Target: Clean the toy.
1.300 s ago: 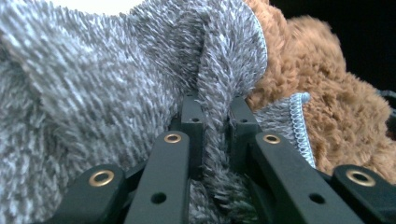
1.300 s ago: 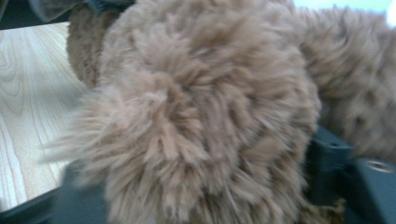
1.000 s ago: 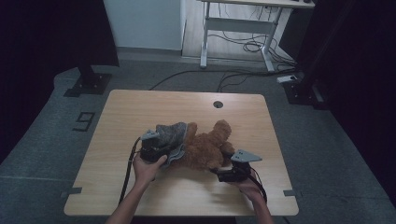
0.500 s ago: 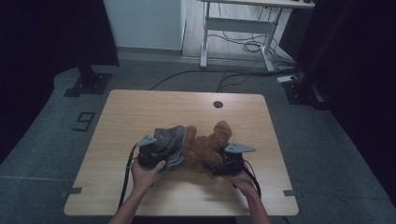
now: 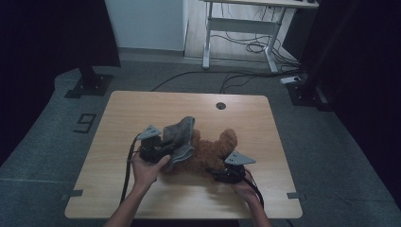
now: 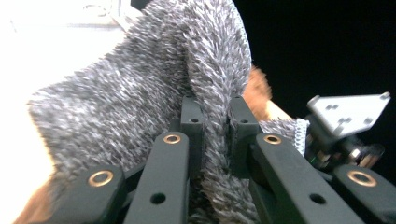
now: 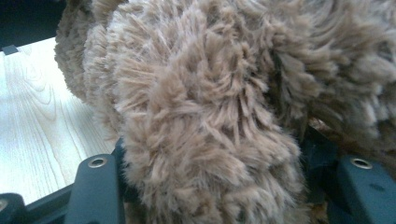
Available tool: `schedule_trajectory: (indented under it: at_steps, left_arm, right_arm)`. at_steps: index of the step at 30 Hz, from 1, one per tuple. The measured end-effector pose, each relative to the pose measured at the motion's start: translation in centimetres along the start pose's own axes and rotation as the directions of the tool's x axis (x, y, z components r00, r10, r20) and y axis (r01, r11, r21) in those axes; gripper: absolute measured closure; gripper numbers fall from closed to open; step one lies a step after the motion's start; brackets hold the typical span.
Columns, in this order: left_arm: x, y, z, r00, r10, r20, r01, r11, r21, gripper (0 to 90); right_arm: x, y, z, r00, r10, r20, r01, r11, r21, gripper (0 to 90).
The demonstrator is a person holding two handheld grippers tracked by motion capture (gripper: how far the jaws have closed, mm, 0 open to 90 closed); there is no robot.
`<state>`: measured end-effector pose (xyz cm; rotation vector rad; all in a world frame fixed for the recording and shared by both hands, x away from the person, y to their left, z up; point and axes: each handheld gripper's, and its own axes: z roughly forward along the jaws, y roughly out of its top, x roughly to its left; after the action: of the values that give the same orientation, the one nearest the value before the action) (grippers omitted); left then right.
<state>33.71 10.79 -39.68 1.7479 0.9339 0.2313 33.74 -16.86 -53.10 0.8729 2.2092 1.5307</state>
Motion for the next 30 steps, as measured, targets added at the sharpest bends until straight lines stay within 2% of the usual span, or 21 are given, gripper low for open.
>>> schedule_trajectory:
  at_steps: [2,4,6,8,10,11,12,14,16,18,21,24,27,30]
  left_arm:
    - [-1.3,1.1,1.3,0.9996,0.02,0.02,-0.02,0.9998,0.002,79.4]
    - [-3.0,2.0,3.6,0.9982,0.047,0.038,-0.048,0.9982,0.037,79.3]
    - [-4.7,2.5,7.1,0.9964,0.068,0.052,-0.073,0.9897,0.123,79.4]
    - [-5.6,2.3,9.7,0.9958,0.089,0.022,-0.091,0.9787,0.184,79.5]
    - [-5.6,1.3,12.4,0.995,0.099,-0.013,-0.092,0.9602,0.264,79.5]
    - [-5.3,0.9,12.9,0.995,0.099,-0.018,-0.09,0.9569,0.276,79.5]
    - [-4.9,0.4,13.2,0.9964,0.082,-0.022,-0.073,0.9589,0.274,79.6]
    - [-4.0,-0.2,13.0,0.9979,0.061,-0.024,-0.053,0.9663,0.252,79.9]
    - [-3.4,-0.4,12.1,0.9967,0.07,-0.041,-0.058,0.97,0.236,79.9]
    - [-2.7,-0.5,10.9,0.9924,0.091,-0.083,-0.069,0.9708,0.23,80.0]
    - [-1.3,-1.0,8.9,0.9878,0.092,-0.125,-0.061,0.9712,0.23,80.1]
    - [0.8,-2.1,6.5,0.9876,0.047,-0.15,-0.015,0.9772,0.212,80.5]
    - [2.3,-3.0,4.5,0.9932,-0.012,-0.116,0.032,0.9842,0.174,80.9]
    - [2.5,-3.5,2.9,0.9946,-0.007,-0.103,0.022,0.989,0.146,80.9]
  right_arm:
    - [0.0,0.0,0.0,1.0,-0.004,-0.001,0.004,1.0,0.003,36.8]
    - [0.0,0.0,0.0,1.0,-0.004,0.001,0.004,1.0,0.001,36.8]
    - [0.0,-0.1,0.0,1.0,-0.004,0.003,0.004,1.0,0.0,36.9]
    - [0.1,-0.1,0.0,0.9999,-0.008,0.013,0.008,1.0,-0.002,37.2]
    - [0.3,-0.1,-0.1,0.9996,-0.018,0.024,0.018,1.0,0.001,37.8]
    - [0.4,-0.2,-0.1,0.9994,-0.019,0.028,0.019,1.0,-0.002,38.2]
    - [0.4,-0.2,-0.2,0.9994,-0.019,0.03,0.019,1.0,0.007,38.6]
    - [0.4,-0.4,-0.1,0.9994,-0.017,0.029,0.017,1.0,0.014,38.8]
    - [0.3,-0.5,0.0,0.9994,-0.016,0.031,0.016,1.0,0.013,38.8]
    - [0.4,-0.4,0.1,0.9991,-0.019,0.038,0.018,1.0,0.013,38.8]
    - [0.4,-0.5,0.0,0.9989,-0.018,0.044,0.017,1.0,0.017,39.1]
    - [0.4,-0.6,0.1,0.9982,-0.018,0.056,0.017,1.0,0.012,40.0]
    - [0.5,-0.6,0.3,0.9975,-0.024,0.067,0.023,1.0,0.012,40.7]
    - [0.6,-0.6,0.5,0.9955,-0.039,0.087,0.037,0.999,0.028,41.3]
